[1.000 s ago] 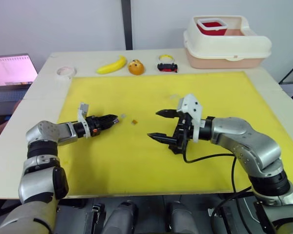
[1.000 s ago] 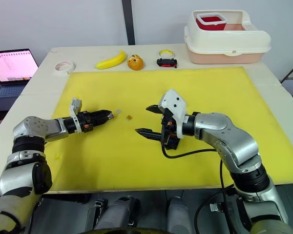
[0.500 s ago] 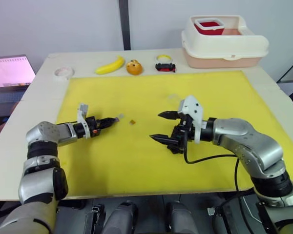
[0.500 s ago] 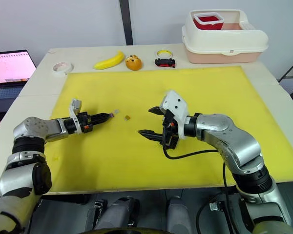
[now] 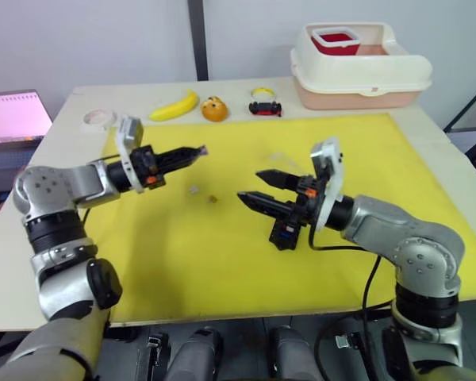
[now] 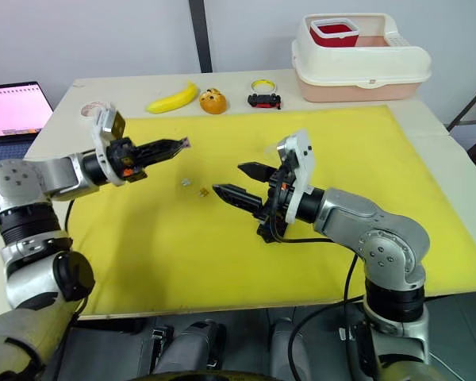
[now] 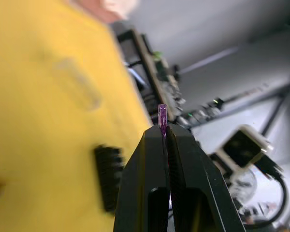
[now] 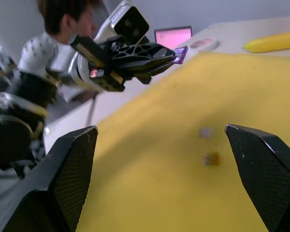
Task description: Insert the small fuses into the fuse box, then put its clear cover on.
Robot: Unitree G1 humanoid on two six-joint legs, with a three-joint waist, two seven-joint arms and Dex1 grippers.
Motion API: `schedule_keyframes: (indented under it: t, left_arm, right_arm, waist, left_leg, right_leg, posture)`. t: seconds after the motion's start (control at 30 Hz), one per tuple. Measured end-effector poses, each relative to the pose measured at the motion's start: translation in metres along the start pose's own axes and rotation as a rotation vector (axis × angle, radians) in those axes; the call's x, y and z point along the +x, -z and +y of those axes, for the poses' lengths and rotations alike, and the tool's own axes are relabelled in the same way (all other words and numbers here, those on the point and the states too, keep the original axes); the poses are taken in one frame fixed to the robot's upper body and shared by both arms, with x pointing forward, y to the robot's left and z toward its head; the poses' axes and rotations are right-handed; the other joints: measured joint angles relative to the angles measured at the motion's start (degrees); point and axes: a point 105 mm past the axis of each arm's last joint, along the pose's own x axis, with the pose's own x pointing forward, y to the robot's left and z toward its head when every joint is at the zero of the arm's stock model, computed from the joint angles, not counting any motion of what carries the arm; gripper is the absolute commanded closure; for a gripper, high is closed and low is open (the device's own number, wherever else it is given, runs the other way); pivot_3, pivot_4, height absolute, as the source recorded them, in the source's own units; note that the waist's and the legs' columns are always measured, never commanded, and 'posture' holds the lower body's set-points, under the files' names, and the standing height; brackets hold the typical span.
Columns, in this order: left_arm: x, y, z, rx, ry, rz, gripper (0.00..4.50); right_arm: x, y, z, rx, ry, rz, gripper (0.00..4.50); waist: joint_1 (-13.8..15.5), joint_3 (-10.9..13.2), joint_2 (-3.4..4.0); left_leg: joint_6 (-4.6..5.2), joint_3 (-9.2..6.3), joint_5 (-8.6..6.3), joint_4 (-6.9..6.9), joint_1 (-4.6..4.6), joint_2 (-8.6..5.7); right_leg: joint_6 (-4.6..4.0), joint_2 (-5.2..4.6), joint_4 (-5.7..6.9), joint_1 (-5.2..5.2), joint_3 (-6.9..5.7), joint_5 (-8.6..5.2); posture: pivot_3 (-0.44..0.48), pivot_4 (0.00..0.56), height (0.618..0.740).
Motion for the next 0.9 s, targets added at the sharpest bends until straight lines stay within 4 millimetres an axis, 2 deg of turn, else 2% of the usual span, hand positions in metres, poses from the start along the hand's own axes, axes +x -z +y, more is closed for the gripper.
schedule_keyframes:
  t: [0.13, 0.27, 0.57, 0.67, 0.7, 0.9]
  left_arm:
    - [0.021, 0.010, -0.010, -0.010, 0.080, 0.004, 4.49]
    - [0.032, 0.017, -0.020, -0.001, 0.132, -0.002, 4.49]
    - [0.033, 0.029, -0.017, -0.044, 0.144, -0.032, 4.49]
    - [0.037, 0.030, -0.016, -0.039, 0.149, -0.043, 4.50]
    - [0.038, 0.030, -0.016, -0.036, 0.150, -0.045, 4.50]
    - [0.038, 0.028, -0.023, -0.037, 0.158, -0.040, 4.50]
  right_arm:
    - [0.011, -0.020, 0.004, 0.101, 0.004, -0.110, 0.00]
    - [0.017, -0.023, -0.003, 0.236, 0.046, -0.169, 0.00]
    - [0.018, -0.030, -0.006, 0.333, 0.093, -0.230, 0.00]
    - [0.017, -0.029, -0.006, 0.351, 0.096, -0.230, 0.88]
    - [0.018, -0.029, -0.005, 0.355, 0.089, -0.225, 1.30]
    - [0.017, -0.025, -0.005, 0.345, 0.098, -0.198, 1.30]
  waist:
    - [-0.5, 0.0, 0.00]
    - [-1.1, 0.0, 0.00]
    - [-1.1, 0.0, 0.00]
    - [-0.8, 0.0, 0.00]
    - [-0.9, 0.0, 0.00]
    - [-1.1, 0.0, 0.00]
  left_leg:
    - [-0.01, -0.01, 0.00, -0.04, -0.01, 0.01]
    - [-0.01, 0.01, 0.00, -0.07, 0.00, -0.01]
    - [0.00, 0.03, 0.00, -0.07, 0.00, -0.03]
    - [-0.01, 0.06, 0.00, -0.06, -0.01, -0.07]
    - [0.00, 0.08, 0.00, -0.06, -0.01, -0.04]
    - [0.00, 0.07, 0.00, -0.08, -0.01, -0.02]
  right_leg:
    - [0.00, 0.01, 0.00, -0.03, 0.00, 0.00]
    - [0.00, 0.02, 0.01, -0.06, 0.04, 0.00]
    - [0.00, 0.04, 0.12, -0.13, 0.10, 0.00]
    - [0.00, 0.05, 0.08, -0.10, 0.08, 0.00]
    - [-0.01, 0.06, 0.03, -0.09, 0.09, 0.00]
    - [-0.01, 0.05, 0.11, -0.16, 0.11, -0.01]
  posture:
    - [0.000, 0.150, 0.740]
    - [0.000, 0.150, 0.740]
    - [0.000, 0.150, 0.740]
    - [0.000, 0.150, 0.740]
    - [0.000, 0.150, 0.740]
    - [0.000, 0.150, 0.740]
